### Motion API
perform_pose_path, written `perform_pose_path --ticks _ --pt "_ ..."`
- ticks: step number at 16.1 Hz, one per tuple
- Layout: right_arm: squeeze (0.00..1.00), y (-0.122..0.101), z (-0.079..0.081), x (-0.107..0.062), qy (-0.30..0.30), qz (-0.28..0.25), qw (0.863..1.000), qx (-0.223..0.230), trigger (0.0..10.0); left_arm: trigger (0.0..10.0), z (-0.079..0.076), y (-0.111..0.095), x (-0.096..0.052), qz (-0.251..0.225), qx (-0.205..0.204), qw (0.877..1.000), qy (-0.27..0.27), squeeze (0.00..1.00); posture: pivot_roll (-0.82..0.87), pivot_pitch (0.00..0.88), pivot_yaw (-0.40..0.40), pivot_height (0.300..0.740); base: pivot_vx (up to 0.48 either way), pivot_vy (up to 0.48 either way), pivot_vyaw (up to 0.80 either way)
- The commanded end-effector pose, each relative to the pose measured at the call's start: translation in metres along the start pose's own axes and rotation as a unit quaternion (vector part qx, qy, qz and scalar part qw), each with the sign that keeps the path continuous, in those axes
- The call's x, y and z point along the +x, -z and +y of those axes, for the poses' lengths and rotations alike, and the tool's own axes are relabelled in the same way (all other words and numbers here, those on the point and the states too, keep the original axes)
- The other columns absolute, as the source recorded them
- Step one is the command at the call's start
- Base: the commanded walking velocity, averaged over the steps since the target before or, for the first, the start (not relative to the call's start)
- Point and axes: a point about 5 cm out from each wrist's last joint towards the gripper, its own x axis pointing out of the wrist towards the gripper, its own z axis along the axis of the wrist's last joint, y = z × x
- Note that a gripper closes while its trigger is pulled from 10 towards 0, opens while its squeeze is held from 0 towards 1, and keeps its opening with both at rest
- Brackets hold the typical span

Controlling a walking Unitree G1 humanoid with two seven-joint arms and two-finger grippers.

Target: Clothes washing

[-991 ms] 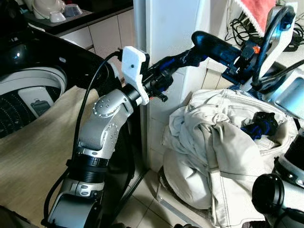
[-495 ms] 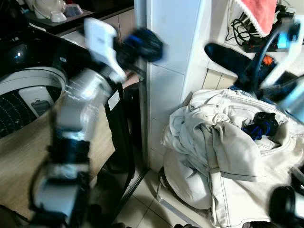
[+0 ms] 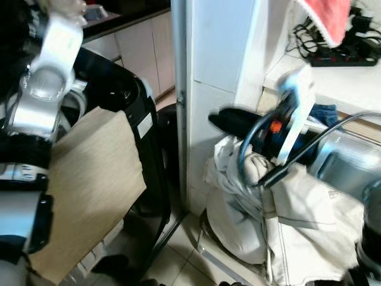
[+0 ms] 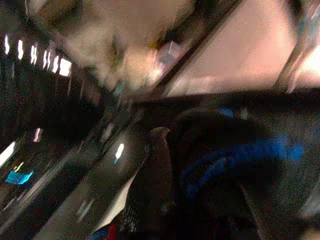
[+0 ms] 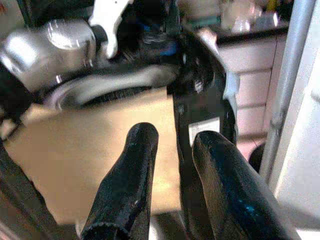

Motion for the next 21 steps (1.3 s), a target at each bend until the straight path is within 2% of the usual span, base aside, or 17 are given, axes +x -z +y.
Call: perform_pose_path --ticks 1,2,3,4,7,9,11,14,15,16,17,18,20,21 --pt "0.00 0.003 0.003 -0.001 0.000 0.016 1.000 -0.024 10.0 10.0 0.010 0.003 0.001 0.023 0.014 1.000 -0.010 0.46 -0.07 0.000 0.048 0.740 0.000 0.000 0.00" --pt "0.00 0.008 0.004 -0.001 0.001 0.032 0.999 -0.029 10.0 10.0 0.013 0.009 0.001 0.037 0.011 0.999 -0.007 1.00 -0.07 0.000 0.047 0.740 0.000 0.000 0.00" --pt "0.00 0.017 0.007 -0.003 -0.003 0.059 0.998 -0.038 10.0 10.0 0.017 0.024 0.000 0.081 0.021 0.996 0.008 1.00 -0.07 0.000 0.049 0.740 0.000 0.000 0.00" --pt "0.00 0.022 0.009 -0.004 -0.007 0.071 0.997 -0.043 10.0 10.0 0.022 0.034 0.000 0.113 0.013 0.993 0.018 1.00 -0.07 0.000 0.047 0.740 0.000 0.000 0.00" --pt "0.00 0.027 0.009 -0.003 -0.007 0.079 0.996 -0.052 10.0 10.0 0.023 0.045 0.000 0.130 -0.019 0.991 0.033 1.00 -0.07 0.000 0.042 0.740 0.000 0.000 0.00" --pt "0.00 0.028 0.009 -0.003 -0.007 0.081 0.995 -0.055 10.0 10.0 0.022 0.049 -0.001 0.140 -0.009 0.989 0.048 1.00 -0.07 0.000 0.043 0.740 0.000 0.000 0.00" --pt "0.00 0.029 0.008 -0.003 -0.003 0.083 0.995 -0.058 10.0 10.0 0.013 0.054 -0.001 0.159 0.016 0.983 0.084 1.00 -0.07 0.000 0.042 0.740 0.000 0.000 0.00" --pt "0.00 0.030 0.003 -0.003 0.015 0.092 0.994 -0.065 10.0 10.0 0.003 0.067 -0.006 0.212 0.043 0.963 0.158 1.00 -0.07 0.000 0.044 0.740 0.000 0.000 0.00" --pt "0.00 0.029 0.000 -0.003 0.025 0.089 0.994 -0.064 10.0 10.0 0.010 0.065 -0.005 0.205 0.036 0.968 0.144 1.00 -0.07 0.000 0.047 0.740 0.000 0.000 0.00" --pt "0.00 0.027 -0.003 -0.003 0.035 0.084 0.994 -0.064 10.0 10.0 0.021 0.056 -0.003 0.183 0.006 0.975 0.122 1.00 -0.07 0.000 0.046 0.740 0.000 0.000 0.00" --pt "0.00 0.027 -0.004 -0.003 0.037 0.083 0.994 -0.063 10.0 10.0 0.021 0.055 -0.003 0.185 -0.003 0.974 0.133 1.00 -0.07 0.000 0.046 0.740 0.000 0.000 0.00" --pt "0.00 0.026 -0.005 -0.003 0.039 0.083 0.994 -0.064 10.0 10.0 0.022 0.055 -0.004 0.190 -0.003 0.970 0.154 1.00 -0.07 0.000 0.046 0.740 0.000 0.000 0.00" --pt "0.00 0.026 -0.008 -0.003 0.051 0.086 0.993 -0.063 10.0 10.0 0.030 0.053 -0.004 0.181 0.011 0.974 0.138 1.00 -0.07 0.000 0.044 0.740 0.000 0.000 0.00" --pt "0.00 0.026 -0.016 -0.002 0.081 0.086 0.991 -0.055 10.0 10.0 0.038 0.034 -0.001 0.134 -0.020 0.982 0.129 1.00 -0.07 0.000 0.044 0.740 0.000 0.000 0.00"
